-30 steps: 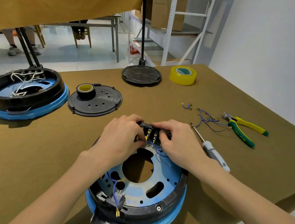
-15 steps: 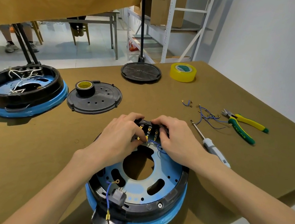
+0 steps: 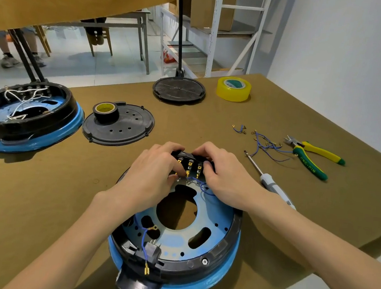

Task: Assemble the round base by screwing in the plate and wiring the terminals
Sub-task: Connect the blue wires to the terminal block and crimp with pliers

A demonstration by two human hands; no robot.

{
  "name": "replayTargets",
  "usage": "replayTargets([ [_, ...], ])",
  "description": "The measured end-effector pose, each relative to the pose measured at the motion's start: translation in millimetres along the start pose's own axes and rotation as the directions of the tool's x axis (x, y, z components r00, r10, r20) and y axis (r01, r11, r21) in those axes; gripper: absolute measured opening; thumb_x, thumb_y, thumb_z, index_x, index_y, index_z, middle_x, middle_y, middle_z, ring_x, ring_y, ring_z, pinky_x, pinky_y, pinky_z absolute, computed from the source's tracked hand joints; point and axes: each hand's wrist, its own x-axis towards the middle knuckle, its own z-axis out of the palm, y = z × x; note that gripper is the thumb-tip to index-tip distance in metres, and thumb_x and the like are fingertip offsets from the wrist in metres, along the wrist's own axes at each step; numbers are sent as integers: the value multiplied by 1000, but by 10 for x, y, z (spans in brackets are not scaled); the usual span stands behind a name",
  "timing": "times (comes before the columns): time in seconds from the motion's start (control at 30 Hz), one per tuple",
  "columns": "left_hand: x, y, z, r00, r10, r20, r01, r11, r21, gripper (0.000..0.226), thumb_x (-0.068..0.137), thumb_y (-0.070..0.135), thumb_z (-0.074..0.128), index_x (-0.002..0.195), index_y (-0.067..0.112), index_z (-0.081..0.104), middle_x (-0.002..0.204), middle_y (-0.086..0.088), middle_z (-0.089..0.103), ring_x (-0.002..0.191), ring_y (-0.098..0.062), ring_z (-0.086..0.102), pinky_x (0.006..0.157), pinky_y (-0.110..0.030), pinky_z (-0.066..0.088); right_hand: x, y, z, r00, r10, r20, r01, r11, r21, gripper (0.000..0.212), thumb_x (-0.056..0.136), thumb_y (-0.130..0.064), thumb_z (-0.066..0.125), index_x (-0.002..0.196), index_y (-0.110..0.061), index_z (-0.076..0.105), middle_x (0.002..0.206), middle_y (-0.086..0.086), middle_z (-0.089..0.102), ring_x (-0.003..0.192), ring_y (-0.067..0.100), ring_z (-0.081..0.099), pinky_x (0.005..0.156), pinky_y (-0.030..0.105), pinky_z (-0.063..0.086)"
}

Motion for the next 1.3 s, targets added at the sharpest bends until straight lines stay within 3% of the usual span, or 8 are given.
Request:
replayTargets([
  [0.23, -25, 11, -3, 1000, 13, 13, -13, 999, 31, 23, 96, 16, 71, 110, 33, 79, 155, 4, 43, 133, -24, 44, 106, -39, 38, 4, -3, 1, 1000, -5, 0, 5, 1000, -3, 25, 104, -8, 41, 120, -19, 57, 105, 6, 65, 94, 17, 56, 82, 39, 49],
  [0.4, 11, 40, 31, 999, -37, -40, 36, 999, -26, 20, 87, 28, 80, 107, 24, 82, 153, 0, 51, 131, -25, 52, 105, -40, 45, -10, -10, 0, 1000, -14, -13, 14, 1000, 8, 24, 104, -7, 42, 119, -16, 58, 106, 4, 66, 96, 17, 56, 83, 38, 49],
  [0.53, 45, 31, 63, 998, -40, -50, 37, 998, -54, 28, 88, 18, 80, 114, 30, 80, 156, -4, 51, 140, -30, 48, 111, -42, 40, -10, -16, -9, 1000, -17, -16, 17, 1000, 13, 26, 103, -6, 42, 120, -14, 59, 107, 5, 67, 97, 20, 56, 85, 40, 47],
  [0.8, 3, 6, 25, 999, -37, -5, 36, 994, -100, 28, 88, 13, 79, 107, 34, 81, 155, 3, 48, 137, -27, 46, 111, -50, 43, -7, -19, -21, 999, -14, -37, 16, 997, 71, 28, 103, -3, 44, 124, -10, 61, 112, 7, 72, 90, 15, 64, 78, 26, 50],
  [0.97, 4, 28, 28, 999, -29, -38, 26, 997, -72, 25, 87, 14, 80, 104, 33, 82, 152, 1, 51, 134, -27, 48, 109, -49, 42, -2, -4, -5, 999, -5, -33, 8, 995, 98, 26, 103, -2, 43, 121, -11, 60, 109, 5, 72, 75, 6, 60, 66, 19, 46],
  [1.1, 30, 29, 50, 998, -32, -57, 28, 997, -67, 21, 83, 19, 85, 100, 32, 83, 151, 3, 54, 133, -25, 51, 109, -47, 44, 16, 24, -9, 1000, 17, 3, -17, 991, 136, 25, 104, -5, 42, 121, -16, 56, 109, 2, 71, 75, 3, 61, 64, 15, 47],
  [1.3, 39, 21, 55, 995, -63, -72, 57, 995, -78, 19, 82, 22, 85, 97, 34, 83, 153, 4, 54, 134, -26, 51, 109, -47, 44, 27, 28, -7, 999, 46, 14, -47, 983, 176, 27, 102, -5, 40, 118, -19, 57, 105, -2, 72, 86, 16, 66, 77, 35, 52],
])
